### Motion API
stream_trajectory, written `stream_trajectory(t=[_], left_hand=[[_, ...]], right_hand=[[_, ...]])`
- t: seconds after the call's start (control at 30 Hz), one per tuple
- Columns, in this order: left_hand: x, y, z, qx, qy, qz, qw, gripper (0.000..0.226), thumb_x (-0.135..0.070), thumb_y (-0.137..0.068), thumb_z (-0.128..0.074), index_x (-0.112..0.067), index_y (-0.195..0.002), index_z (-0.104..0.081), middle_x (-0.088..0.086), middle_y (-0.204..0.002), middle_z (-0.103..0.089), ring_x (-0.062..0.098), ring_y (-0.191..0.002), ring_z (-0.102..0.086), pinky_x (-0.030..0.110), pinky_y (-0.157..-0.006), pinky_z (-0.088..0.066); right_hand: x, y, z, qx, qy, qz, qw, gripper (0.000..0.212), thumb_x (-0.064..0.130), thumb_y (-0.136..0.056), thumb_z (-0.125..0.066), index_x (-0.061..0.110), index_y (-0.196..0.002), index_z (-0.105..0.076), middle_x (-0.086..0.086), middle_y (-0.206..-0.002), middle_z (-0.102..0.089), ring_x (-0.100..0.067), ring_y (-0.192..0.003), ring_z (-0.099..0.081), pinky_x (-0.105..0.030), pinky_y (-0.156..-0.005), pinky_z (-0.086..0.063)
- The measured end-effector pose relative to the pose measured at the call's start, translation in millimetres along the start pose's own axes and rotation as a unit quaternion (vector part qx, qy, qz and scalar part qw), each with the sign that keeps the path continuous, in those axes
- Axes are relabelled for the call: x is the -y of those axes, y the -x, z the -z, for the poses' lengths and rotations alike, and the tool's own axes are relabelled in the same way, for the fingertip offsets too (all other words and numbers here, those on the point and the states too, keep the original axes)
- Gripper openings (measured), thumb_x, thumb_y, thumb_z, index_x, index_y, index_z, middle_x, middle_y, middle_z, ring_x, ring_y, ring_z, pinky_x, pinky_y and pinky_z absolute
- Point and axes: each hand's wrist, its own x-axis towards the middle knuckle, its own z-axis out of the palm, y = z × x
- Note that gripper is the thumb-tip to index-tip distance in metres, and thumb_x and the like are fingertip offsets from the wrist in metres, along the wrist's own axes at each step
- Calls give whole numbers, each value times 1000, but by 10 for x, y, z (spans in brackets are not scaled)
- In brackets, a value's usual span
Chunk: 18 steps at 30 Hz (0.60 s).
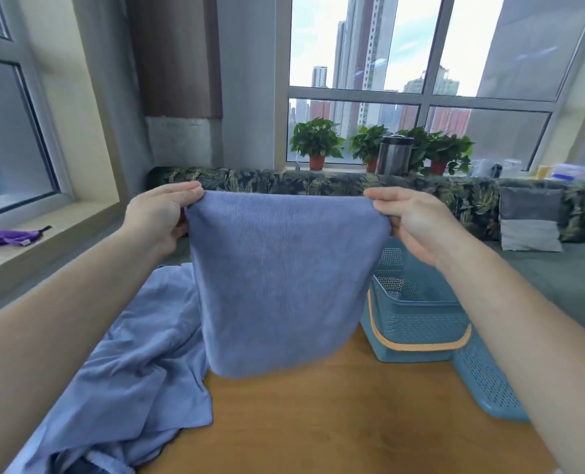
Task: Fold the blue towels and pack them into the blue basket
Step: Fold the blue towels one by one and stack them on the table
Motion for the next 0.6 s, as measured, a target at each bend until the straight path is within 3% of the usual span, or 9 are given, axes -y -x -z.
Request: stream_trajectory(t=[0.07,0.13,0.27,0.3,0.4,0.53,0.6], left_hand=[[124,-60,-41,-6,-32,24,999,8,-8,-88,-72,-12,-95,-72,-7,-58,-69,3,-46,-61,16,-45,-48],[316,-153,-43,-7,-66,73,995,10,-10,-90,-69,-12,-100,-73,-3,-62,-69,11,-47,-60,23,-44,-50],[608,-382,-45,0,-126,113,986,21,-11,-88,-71,-11,-108,-75,3,-84,-66,15,-62,-53,32,-70,-50],[622,-440,-67,-6,-140,106,984,20,-11,-88,-71,-12,-107,-76,2,-84,-66,12,-61,-51,29,-69,-46],[551,-562,-185,-25,-155,48,986,17,-11,-89,-71,-16,-105,-74,-6,-73,-64,4,-54,-50,13,-46,-39],[452,-572,-282,-13,-145,-8,989,19,-13,-91,-70,-18,-109,-73,-8,-74,-65,6,-62,-53,6,-45,-41],[478,-495,-255,-4,-140,1,990,14,-13,-92,-68,-19,-105,-72,-6,-79,-67,5,-59,-62,11,-50,-46]], right_hand=[[-137,-57,-59,-8,32,-24,999,28,-6,-93,-57,16,-99,-74,-12,-108,-74,-20,-89,-64,-30,-75,-50],[-348,-134,-127,-21,80,-50,995,34,-7,-89,-57,19,-96,-76,-13,-111,-73,-22,-89,-61,-34,-73,-48],[-613,-279,-253,-55,99,-84,990,30,-4,-90,-59,17,-102,-76,-7,-102,-71,-18,-82,-54,-25,-61,-45],[-618,-318,-265,-63,101,-80,990,26,0,-90,-62,17,-103,-76,0,-101,-72,-14,-84,-57,-23,-65,-45],[-575,-478,-262,-102,104,-39,988,22,6,-89,-67,23,-96,-77,13,-95,-70,-1,-89,-60,-23,-80,-45],[-498,-564,-316,-136,98,2,986,22,6,-93,-60,23,-99,-71,1,-93,-70,-7,-63,-65,-19,-53,-47],[-552,-496,-338,-143,88,6,986,21,5,-94,-57,19,-106,-66,0,-97,-68,-12,-69,-71,-25,-52,-52]])
